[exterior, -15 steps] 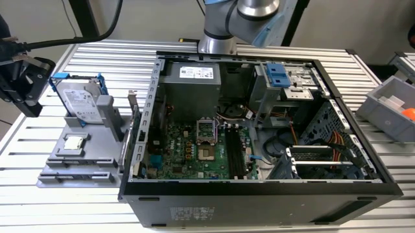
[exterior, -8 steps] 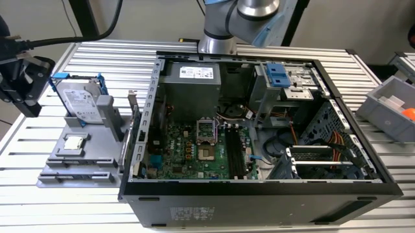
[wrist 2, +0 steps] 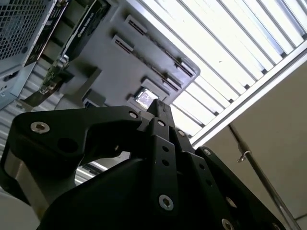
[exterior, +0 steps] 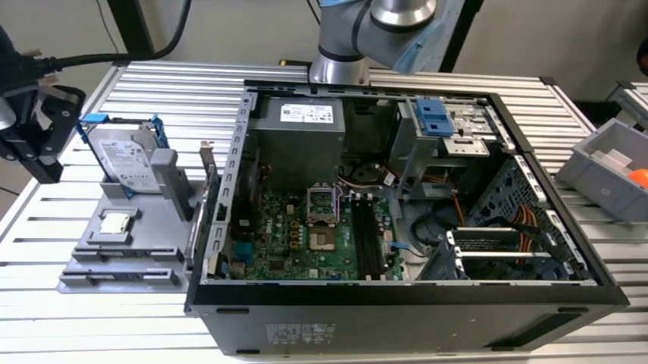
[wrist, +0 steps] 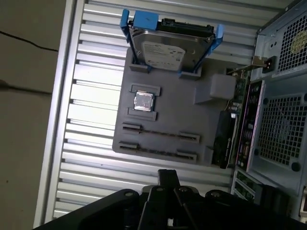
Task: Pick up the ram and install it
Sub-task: 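Pick up the ram and move it above insertion slot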
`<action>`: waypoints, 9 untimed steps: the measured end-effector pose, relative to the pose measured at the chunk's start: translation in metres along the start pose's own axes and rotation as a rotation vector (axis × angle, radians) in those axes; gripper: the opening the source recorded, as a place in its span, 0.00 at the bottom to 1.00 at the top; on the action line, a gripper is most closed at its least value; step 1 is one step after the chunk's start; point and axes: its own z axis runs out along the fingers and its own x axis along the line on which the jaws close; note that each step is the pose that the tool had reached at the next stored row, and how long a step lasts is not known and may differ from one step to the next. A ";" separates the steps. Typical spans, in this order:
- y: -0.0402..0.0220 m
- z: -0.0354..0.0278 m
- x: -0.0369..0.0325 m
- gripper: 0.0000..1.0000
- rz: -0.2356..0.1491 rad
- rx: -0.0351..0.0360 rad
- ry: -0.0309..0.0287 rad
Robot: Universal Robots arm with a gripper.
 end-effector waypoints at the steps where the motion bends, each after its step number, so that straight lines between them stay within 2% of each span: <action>1: 0.0000 0.0000 0.0000 0.00 -0.008 -0.0001 0.0003; 9: 0.0000 -0.0001 0.0000 0.00 -0.063 0.0000 0.0029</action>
